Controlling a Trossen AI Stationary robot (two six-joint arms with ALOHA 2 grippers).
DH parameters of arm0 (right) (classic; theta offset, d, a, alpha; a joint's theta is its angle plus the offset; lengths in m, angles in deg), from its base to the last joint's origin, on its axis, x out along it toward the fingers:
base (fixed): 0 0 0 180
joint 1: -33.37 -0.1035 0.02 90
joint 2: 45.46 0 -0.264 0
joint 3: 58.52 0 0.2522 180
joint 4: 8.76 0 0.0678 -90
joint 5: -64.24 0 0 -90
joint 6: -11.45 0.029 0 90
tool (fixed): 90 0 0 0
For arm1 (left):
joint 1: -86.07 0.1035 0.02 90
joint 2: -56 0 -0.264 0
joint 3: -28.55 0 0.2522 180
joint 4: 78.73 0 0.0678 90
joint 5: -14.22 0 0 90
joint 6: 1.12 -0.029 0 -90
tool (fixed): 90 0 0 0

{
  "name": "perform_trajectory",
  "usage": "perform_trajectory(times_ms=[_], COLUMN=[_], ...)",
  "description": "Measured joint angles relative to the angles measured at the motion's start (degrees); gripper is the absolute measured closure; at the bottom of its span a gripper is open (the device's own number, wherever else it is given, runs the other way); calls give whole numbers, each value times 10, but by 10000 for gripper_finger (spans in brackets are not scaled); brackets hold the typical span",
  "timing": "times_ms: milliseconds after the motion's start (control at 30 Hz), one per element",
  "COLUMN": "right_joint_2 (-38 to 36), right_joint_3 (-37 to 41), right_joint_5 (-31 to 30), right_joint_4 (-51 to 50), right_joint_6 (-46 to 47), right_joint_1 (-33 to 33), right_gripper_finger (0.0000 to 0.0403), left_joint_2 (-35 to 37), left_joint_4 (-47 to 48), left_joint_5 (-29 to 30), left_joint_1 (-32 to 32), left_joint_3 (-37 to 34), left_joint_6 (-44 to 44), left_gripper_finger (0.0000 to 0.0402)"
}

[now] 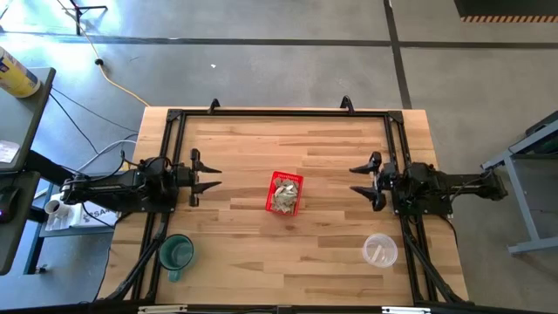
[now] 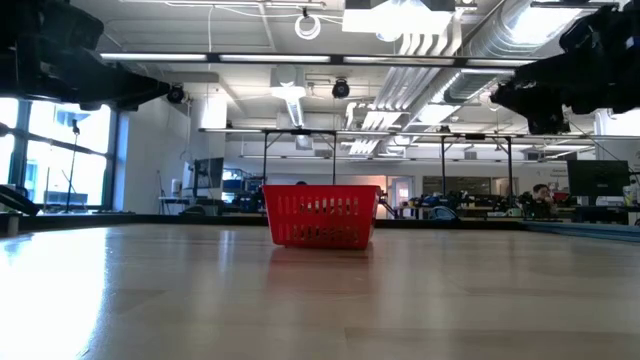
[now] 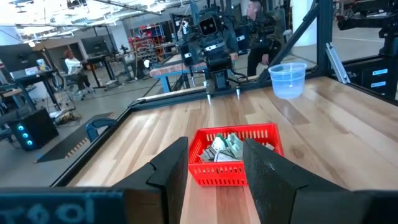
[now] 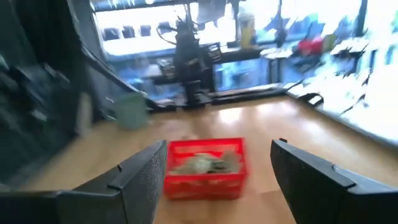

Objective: Pick and place items into bin
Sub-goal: Return to Home Position

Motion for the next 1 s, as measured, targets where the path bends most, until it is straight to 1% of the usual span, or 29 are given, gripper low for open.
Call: perform_trajectory(times_ms=[67,133,200,267,400,500,1000], right_joint_2=[2,2,2,2,2,2,2], right_joint_3=[0,0,0,0,0,0,-1], right_joint_5=[-11,-7,5,7,12,13,14], right_joint_4=[6,10,11,12,10,9,9], right_joint_6=[-72,-155,-190,-185,-114,-76,-68], right_joint_1=[3,4,4,4,4,4,4], right_gripper_finger=[126,126,126,126,126,126,126], left_joint_2=[0,0,0,0,0,0,0], left_joint_4=[0,0,0,0,0,0,0], left_joint_5=[0,0,0,0,0,0,0], left_joint_1=[0,0,0,0,0,0,0], left_joint_3=[0,0,0,0,0,0,0], left_joint_6=[0,0,0,0,0,0,0], left_gripper_finger=[213,213,213,213,213,213,213])
